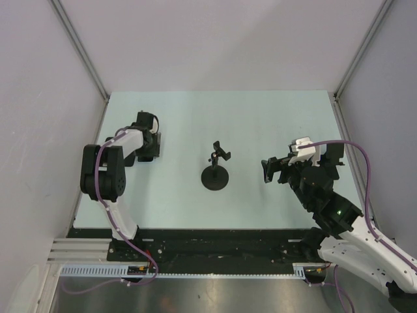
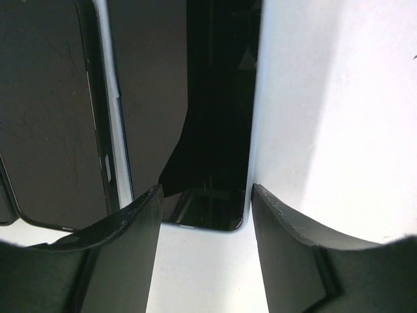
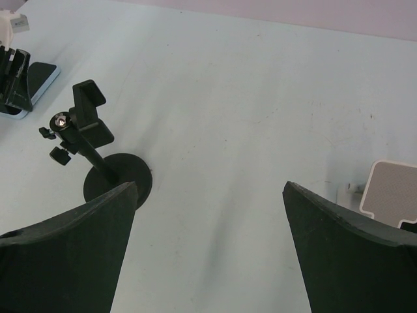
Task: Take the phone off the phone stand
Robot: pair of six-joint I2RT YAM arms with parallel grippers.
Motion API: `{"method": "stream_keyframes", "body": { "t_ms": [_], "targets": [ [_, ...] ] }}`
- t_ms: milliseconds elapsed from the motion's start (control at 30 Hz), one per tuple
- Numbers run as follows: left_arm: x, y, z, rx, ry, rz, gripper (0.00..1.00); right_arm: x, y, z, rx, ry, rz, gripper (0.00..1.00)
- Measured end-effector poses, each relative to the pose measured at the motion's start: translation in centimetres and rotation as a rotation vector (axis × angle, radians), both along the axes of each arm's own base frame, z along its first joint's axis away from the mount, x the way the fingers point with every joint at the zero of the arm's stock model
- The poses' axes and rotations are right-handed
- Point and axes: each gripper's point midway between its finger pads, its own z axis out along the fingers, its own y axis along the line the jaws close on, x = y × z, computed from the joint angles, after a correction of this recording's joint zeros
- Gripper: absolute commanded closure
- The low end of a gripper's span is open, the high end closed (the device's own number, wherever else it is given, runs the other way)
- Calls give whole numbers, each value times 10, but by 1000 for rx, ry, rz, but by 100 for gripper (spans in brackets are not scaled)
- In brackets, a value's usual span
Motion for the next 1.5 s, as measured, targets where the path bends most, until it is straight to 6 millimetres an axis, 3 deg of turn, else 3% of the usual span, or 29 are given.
{"method": "stream_keyframes", "body": {
  "t_ms": [433,767,900,1067,1200,1400,1500],
  "targets": [
    [-18,6,-2,25,23,5,43,0,3,-2,-3,6,13,0],
    [-17,-9,3,8,27,-32,11,0,5,-4,-6,12,21,0],
    [7,-20,25,-18,-33,-59,7,0,5,-4,-7,13,22,0],
    [62,-27,53,-45,-147,-96,7,0,5,-4,-9,12,25,0],
    [85,-25,42,-59,-149,-119,7,0,5,-4,-12,11,24,0],
    [92,-16,4,-100,-79,-133,0,1,5,-4,-14,11,25,0],
    [97,-15,9,-117,-88,-137,0,1,5,-4,-16,11,26,0]
  ]
}}
